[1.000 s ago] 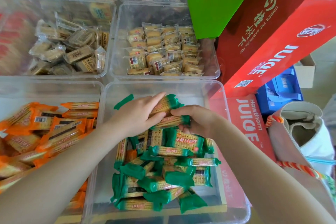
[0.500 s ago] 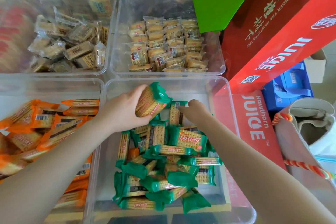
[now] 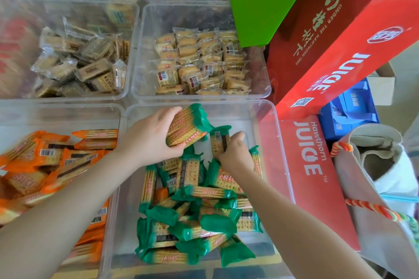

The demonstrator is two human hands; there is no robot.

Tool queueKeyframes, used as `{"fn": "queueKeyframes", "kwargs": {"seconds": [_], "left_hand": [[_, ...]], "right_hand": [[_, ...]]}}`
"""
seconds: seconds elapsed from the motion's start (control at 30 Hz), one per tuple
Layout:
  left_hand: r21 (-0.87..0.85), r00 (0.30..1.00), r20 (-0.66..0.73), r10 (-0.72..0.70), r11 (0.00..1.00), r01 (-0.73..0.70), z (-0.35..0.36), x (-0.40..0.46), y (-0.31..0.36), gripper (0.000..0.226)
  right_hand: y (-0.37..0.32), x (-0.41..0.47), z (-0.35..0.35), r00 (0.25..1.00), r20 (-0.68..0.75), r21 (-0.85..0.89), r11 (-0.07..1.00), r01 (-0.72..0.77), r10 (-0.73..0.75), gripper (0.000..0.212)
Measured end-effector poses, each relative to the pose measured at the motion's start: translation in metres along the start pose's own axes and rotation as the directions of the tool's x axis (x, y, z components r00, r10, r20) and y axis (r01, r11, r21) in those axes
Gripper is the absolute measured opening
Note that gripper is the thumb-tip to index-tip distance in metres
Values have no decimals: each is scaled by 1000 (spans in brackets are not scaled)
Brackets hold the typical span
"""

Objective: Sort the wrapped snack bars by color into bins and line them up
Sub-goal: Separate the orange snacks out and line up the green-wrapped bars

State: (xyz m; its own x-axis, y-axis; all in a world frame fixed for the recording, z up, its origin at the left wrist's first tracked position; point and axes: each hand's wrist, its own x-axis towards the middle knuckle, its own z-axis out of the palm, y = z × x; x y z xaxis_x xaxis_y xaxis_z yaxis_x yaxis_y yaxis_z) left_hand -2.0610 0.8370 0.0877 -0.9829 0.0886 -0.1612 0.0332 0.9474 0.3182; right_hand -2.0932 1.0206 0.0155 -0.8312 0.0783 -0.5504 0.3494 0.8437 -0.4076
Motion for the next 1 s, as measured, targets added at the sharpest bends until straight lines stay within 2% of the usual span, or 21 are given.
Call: {"fn": "queueKeyframes", "kwargs": {"seconds": [0.1, 0.23, 0.4, 0.5, 0.57, 0.67, 0.87, 0.93, 1.0], "left_hand": [[-1, 998, -24, 49, 999, -49, 3, 6, 10, 81], [-23, 986, -26, 163, 986, -164, 19, 27, 23, 82], [93, 961, -1, 277, 957, -276, 42, 45, 42, 79], [249, 921, 124, 370, 886, -390, 56, 50, 48, 82], [312, 893, 131, 431, 837, -450, 65, 56, 51, 83], [293, 869, 139, 475, 818, -495, 70, 66, 61, 82], [231, 851, 70, 520, 822, -521, 62, 60, 61, 72], [152, 882, 86, 464, 868, -472, 63, 56, 64, 71], [178, 913, 128, 389, 896, -407, 67, 57, 63, 68]], "right_hand": [[16, -16, -18, 994, 4, -88, 990, 109, -109, 28], [26, -34, -28, 960, 123, -169, 948, 269, -251, 18], [38, -41, -39, 907, 242, -124, 916, 381, -344, 13], [40, -47, -46, 893, 225, -98, 903, 418, -389, 26], [42, -48, -49, 893, 202, -93, 900, 426, -402, 31], [44, -48, -50, 897, 185, -106, 900, 423, -400, 32], [45, -46, -46, 901, 137, -215, 876, 432, -411, 24], [42, -47, -46, 894, 105, -292, 846, 446, -435, 24], [36, -49, -46, 882, 69, -381, 805, 455, -466, 23]]}}
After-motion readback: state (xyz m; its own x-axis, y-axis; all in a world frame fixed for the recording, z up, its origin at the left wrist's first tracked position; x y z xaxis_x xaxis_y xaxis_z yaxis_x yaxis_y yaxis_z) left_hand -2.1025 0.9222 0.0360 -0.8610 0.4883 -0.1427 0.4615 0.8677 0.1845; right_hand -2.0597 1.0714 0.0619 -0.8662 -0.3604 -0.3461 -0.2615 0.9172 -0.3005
